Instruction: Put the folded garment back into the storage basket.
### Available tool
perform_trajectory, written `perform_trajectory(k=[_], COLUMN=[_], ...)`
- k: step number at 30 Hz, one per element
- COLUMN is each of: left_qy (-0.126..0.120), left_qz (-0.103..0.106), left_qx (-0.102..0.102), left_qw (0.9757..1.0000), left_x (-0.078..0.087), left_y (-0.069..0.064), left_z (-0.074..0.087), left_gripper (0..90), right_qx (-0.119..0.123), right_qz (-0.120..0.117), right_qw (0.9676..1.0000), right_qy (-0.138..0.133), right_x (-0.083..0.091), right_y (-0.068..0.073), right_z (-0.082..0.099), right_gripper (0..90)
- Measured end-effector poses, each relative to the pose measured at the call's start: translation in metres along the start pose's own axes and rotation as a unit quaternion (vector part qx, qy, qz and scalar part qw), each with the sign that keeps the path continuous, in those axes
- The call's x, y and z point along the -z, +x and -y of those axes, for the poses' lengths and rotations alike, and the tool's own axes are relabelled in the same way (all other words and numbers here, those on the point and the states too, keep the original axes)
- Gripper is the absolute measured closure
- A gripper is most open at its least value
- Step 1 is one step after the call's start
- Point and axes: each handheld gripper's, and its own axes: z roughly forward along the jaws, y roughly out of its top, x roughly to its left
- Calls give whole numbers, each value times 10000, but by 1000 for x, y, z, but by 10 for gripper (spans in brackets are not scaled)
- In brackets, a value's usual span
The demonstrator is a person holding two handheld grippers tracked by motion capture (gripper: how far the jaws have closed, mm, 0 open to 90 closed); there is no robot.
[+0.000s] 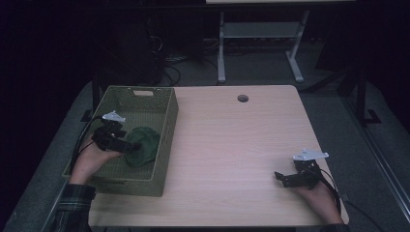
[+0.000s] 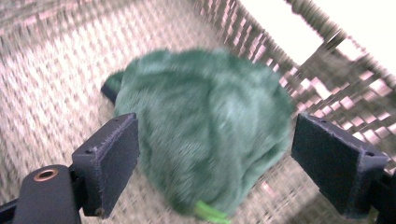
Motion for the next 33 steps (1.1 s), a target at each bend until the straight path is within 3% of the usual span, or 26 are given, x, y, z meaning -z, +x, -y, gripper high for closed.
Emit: perform_trajectory(k=[7, 17, 24, 33], left_qy=[-428, -761, -979, -1043], left_qz=[128, 418, 675, 894], left_qx=[-136, -279, -507, -699], left_qw=[9989, 9958, 9916, 9881], left_x=[8, 8, -2, -28], left_y=[-18, -50, -86, -127], left_z=[-16, -38, -55, -68], left_gripper=[145, 147, 151, 151], right_qx=[21, 15, 17, 16], right_qz=[7, 5, 3, 3], right_qw=[10000, 10000, 10000, 10000], right_qy=[-12, -12, -13, -15], right_x=[0, 0, 0, 0], right_y=[0, 0, 0, 0], right_z=[0, 0, 0, 0], right_gripper=[49, 48, 49, 49])
